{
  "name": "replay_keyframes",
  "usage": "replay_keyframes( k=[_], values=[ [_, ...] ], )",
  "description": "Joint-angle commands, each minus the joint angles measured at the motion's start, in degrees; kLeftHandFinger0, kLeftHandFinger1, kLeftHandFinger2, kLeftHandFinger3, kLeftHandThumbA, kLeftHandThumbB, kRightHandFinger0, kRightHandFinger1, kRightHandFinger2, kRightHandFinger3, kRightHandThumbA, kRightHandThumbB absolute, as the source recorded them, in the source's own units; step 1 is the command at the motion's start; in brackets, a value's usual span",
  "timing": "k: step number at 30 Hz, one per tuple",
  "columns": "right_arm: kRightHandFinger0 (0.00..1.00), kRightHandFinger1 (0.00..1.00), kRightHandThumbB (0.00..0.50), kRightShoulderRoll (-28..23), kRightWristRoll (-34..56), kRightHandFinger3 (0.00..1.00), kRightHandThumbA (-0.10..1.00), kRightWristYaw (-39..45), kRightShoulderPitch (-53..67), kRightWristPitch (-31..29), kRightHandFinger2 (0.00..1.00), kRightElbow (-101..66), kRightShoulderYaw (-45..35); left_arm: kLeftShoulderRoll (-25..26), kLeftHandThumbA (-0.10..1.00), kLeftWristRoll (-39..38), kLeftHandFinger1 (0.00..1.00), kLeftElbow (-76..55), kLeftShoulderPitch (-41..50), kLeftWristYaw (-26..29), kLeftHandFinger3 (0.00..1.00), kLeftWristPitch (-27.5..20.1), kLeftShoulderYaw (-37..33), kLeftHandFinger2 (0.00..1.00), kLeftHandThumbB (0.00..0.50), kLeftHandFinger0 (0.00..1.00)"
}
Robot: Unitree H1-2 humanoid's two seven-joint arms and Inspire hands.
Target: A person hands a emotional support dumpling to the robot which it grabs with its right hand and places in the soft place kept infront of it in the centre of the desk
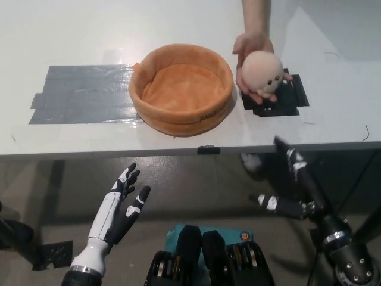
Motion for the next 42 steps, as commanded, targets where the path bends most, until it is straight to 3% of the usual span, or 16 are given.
replay_keyframes(
  k=[1,9,11,13,18,25,31,34,38,42],
  values=[
    [1.00,1.00,0.297,-0.9,-9.4,1.00,0.97,-5.2,-5.2,5.3,1.00,-7.2,-2.1,0.3,0.84,0.5,1.00,-1.3,-0.2,0.7,1.00,-2.2,0.4,1.00,0.011,1.00],
    [1.00,1.00,0.277,-5.9,-15.3,1.00,0.91,-0.3,-20.8,19.0,1.00,-6.3,-1.5,0.2,0.85,0.6,1.00,-1.9,-0.2,0.5,1.00,-1.2,0.4,1.00,0.015,1.00],
    [1.00,1.00,0.312,-6.4,-16.2,1.00,0.93,0.4,-24.2,21.4,1.00,-3.7,-0.6,0.2,0.84,0.5,1.00,-1.9,-0.3,0.5,1.00,-1.1,0.5,1.00,0.016,1.00],
    [1.00,1.00,0.308,-6.5,-16.7,1.00,0.93,0.6,-26.9,22.2,1.00,-1.0,0.3,0.1,0.84,0.4,1.00,-2.0,-0.3,0.5,1.00,-1.1,0.5,1.00,0.010,1.00],
    [1.00,1.00,0.348,-6.0,-17.8,1.00,0.92,0.1,-34.8,23.2,1.00,9.7,2.8,0.0,0.85,0.6,1.00,-2.0,-0.6,0.7,1.00,-1.1,0.5,1.00,0.016,1.00],
    [1.00,1.00,0.347,-4.6,-17.4,1.00,0.86,-1.3,-41.4,21.9,1.00,24.7,5.0,0.1,0.87,0.7,1.00,-1.7,-1.0,0.6,1.00,-1.6,0.3,1.00,0.024,1.00],
    [1.00,1.00,0.357,-3.8,-17.6,1.00,0.95,-1.5,-43.2,20.3,1.00,32.2,7.0,0.1,0.87,0.7,1.00,-1.7,-1.2,0.5,1.00,-1.6,0.3,1.00,0.025,1.00],
    [1.00,1.00,0.362,-2.9,-16.8,1.00,0.92,-2.0,-43.2,19.6,1.00,35.1,7.2,0.0,0.88,0.7,1.00,-1.8,-1.2,0.4,1.00,-1.4,0.3,1.00,0.035,1.00],
    [1.00,1.00,0.372,-2.6,-18.1,1.00,0.96,-1.3,-43.2,20.7,1.00,38.2,9.7,0.0,0.87,0.9,1.00,-2.1,-0.9,0.5,1.00,-1.1,0.4,1.00,0.033,1.00],
    [1.00,1.00,0.386,-2.5,-16.7,1.00,0.91,-1.5,-43.5,19.8,1.00,40.7,9.5,0.0,0.87,0.4,1.00,-1.9,-1.0,0.3,1.00,-1.3,0.5,1.00,0.034,1.00]
  ],
)
